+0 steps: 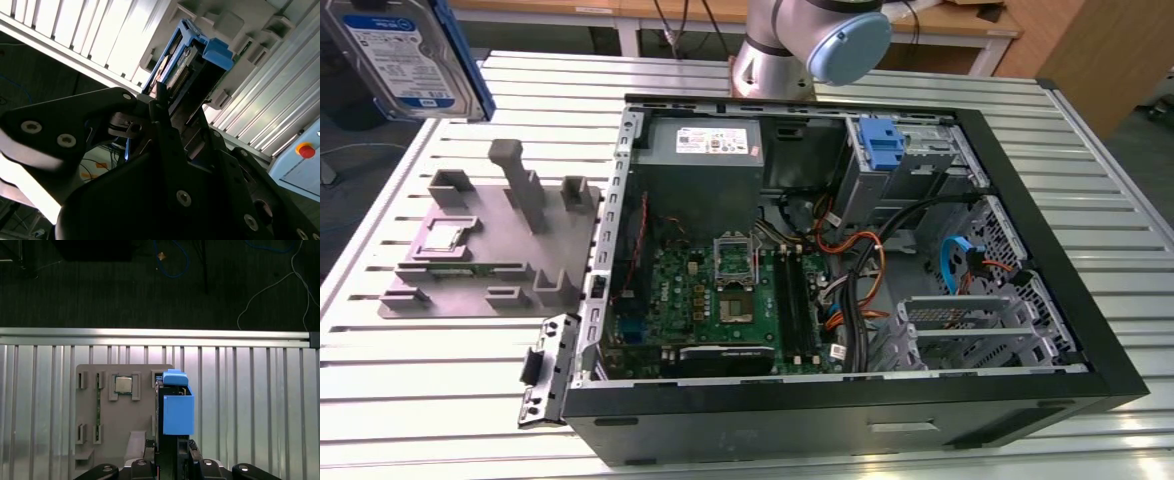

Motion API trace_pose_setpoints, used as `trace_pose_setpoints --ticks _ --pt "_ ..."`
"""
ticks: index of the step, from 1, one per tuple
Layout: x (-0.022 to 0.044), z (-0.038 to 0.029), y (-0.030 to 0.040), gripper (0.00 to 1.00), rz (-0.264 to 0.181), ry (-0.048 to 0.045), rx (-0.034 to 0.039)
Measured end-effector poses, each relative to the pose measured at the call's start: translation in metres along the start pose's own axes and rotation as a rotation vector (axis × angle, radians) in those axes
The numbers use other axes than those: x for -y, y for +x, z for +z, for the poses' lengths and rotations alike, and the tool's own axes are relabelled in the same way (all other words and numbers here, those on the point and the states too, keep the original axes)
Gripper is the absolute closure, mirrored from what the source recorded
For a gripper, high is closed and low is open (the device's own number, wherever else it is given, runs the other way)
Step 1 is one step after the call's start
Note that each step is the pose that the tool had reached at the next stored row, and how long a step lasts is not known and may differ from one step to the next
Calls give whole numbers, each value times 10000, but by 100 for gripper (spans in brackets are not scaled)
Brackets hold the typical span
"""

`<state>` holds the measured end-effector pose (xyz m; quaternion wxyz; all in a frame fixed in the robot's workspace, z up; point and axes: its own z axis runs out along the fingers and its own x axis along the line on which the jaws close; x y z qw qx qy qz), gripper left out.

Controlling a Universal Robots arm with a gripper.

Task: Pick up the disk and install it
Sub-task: 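Pick up the disk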

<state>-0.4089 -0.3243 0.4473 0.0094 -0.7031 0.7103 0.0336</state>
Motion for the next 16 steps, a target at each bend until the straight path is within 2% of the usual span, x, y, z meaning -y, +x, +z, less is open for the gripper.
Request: trace_pose_setpoints --ticks 4,16 --pt "-1 -25 -3 65 -1 0 0" --pt "-5 -155 -11 65 -1 0 0"
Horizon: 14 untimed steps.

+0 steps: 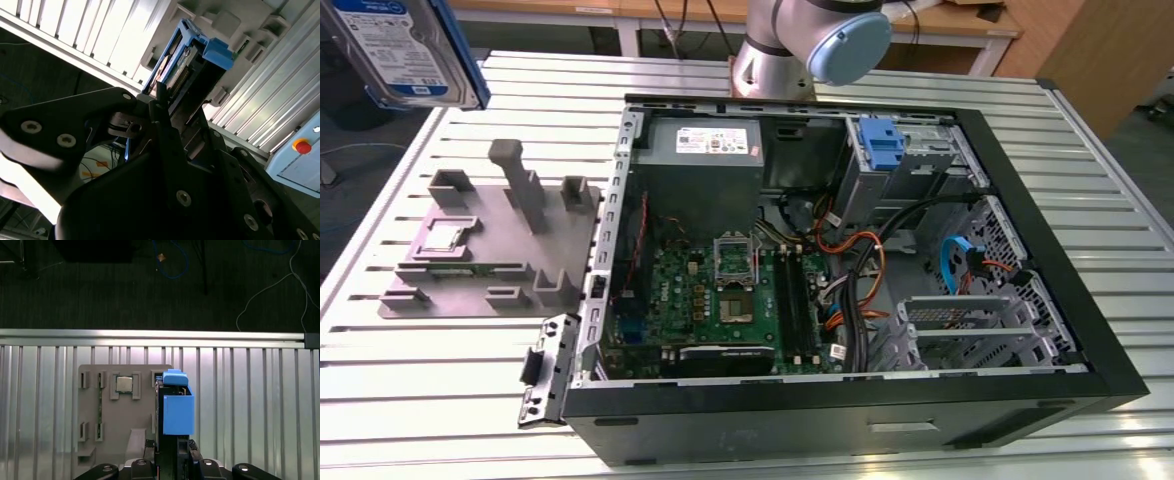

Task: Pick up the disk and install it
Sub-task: 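Pick up the disk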

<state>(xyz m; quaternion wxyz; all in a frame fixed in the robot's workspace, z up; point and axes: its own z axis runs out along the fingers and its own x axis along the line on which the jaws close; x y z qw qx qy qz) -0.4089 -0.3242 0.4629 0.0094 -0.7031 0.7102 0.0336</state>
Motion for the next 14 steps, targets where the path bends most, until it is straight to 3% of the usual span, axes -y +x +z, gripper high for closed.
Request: trace_pose_setpoints --ticks 14 --pt "-2 -73 -5 65 0 1 1"
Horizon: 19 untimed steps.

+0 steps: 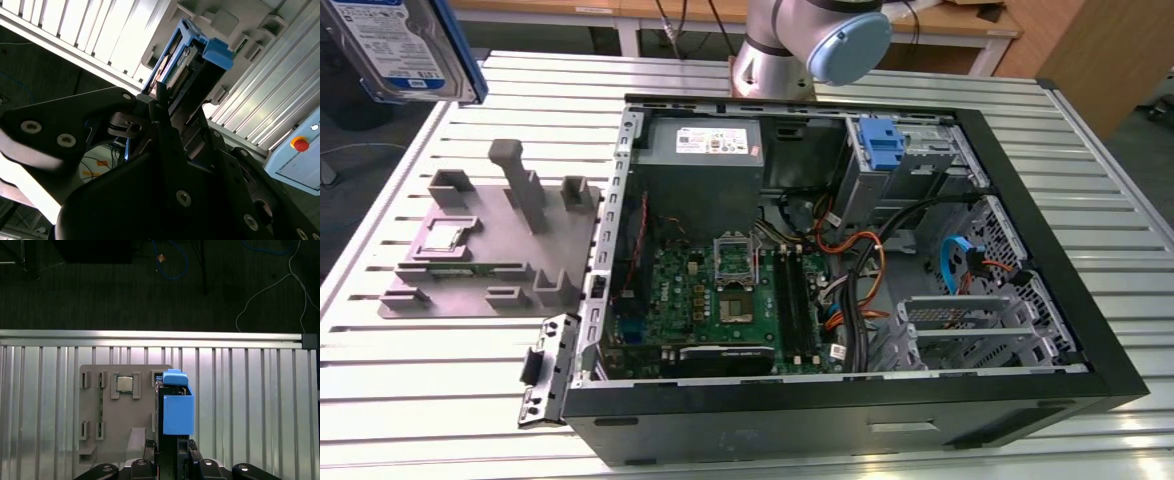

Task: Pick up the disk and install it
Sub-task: 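Pick up the disk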

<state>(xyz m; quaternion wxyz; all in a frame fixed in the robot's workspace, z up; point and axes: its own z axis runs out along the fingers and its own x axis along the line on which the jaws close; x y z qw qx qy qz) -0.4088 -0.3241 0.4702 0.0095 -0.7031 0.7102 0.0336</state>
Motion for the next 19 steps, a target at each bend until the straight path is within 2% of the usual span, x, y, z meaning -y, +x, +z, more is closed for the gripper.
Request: trace_pose_setpoints --ticks 19 --pt "-5 -124 -7 65 0 -2 -1"
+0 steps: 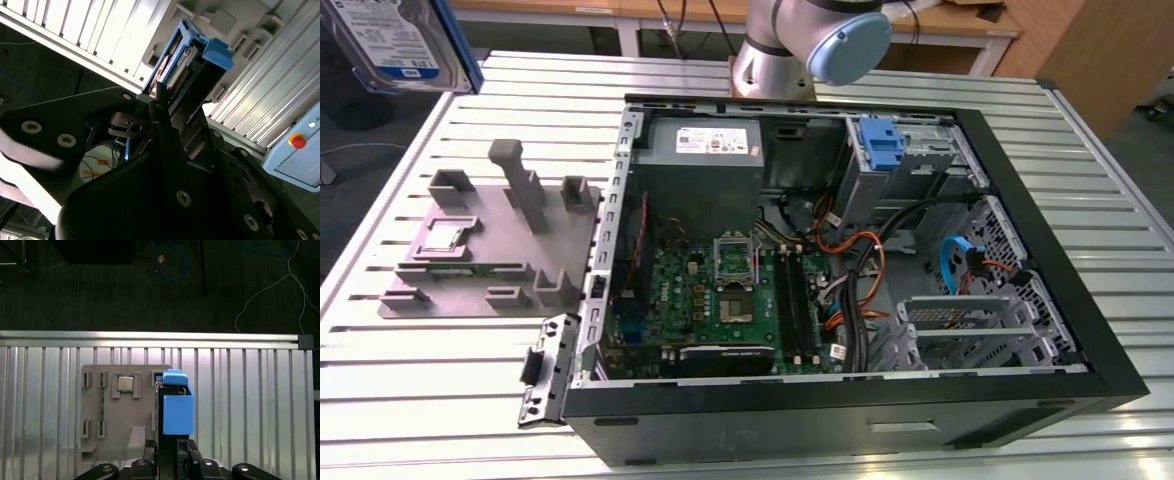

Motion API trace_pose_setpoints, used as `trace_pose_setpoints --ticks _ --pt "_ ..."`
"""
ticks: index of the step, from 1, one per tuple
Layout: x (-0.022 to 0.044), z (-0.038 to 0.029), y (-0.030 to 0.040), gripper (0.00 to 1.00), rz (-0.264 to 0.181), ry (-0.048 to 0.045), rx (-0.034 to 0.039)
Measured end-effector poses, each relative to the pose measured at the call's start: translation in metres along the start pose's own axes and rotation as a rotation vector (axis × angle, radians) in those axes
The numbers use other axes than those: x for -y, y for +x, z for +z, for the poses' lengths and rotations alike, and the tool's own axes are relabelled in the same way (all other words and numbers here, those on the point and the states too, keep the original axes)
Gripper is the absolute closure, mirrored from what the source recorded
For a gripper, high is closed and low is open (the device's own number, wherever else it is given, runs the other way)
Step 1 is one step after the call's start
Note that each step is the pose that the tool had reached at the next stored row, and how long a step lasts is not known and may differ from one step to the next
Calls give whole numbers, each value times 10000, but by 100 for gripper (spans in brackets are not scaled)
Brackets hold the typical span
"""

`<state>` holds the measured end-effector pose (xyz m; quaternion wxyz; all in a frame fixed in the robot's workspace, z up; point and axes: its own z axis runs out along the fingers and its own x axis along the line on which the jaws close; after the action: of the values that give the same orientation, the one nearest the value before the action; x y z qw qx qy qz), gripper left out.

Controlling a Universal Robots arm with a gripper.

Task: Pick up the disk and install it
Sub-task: 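Pick up the disk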

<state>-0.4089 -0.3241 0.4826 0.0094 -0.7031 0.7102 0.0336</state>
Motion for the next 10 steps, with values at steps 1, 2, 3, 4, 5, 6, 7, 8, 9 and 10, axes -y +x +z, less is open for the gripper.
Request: trace_pose_setpoints --ticks 1,2,3,4,5,6,7,8,9,10 --pt "0 -6 0 65 0 0 0" --pt "0 -11 -1 65 0 0 0" --pt "0 -17 -1 65 0 0 0" --pt "-1 -26 -2 65 0 0 0" --pt "-1 -37 -2 65 0 0 0" --pt "-2 -49 -3 65 0 0 0" --pt "-2 -63 -4 65 0 -1 0" --pt "-3 -75 -5 65 0 0 0" --pt "-3 -86 -5 65 0 -1 0" --pt "-3 -95 -6 65 0 -1 0"
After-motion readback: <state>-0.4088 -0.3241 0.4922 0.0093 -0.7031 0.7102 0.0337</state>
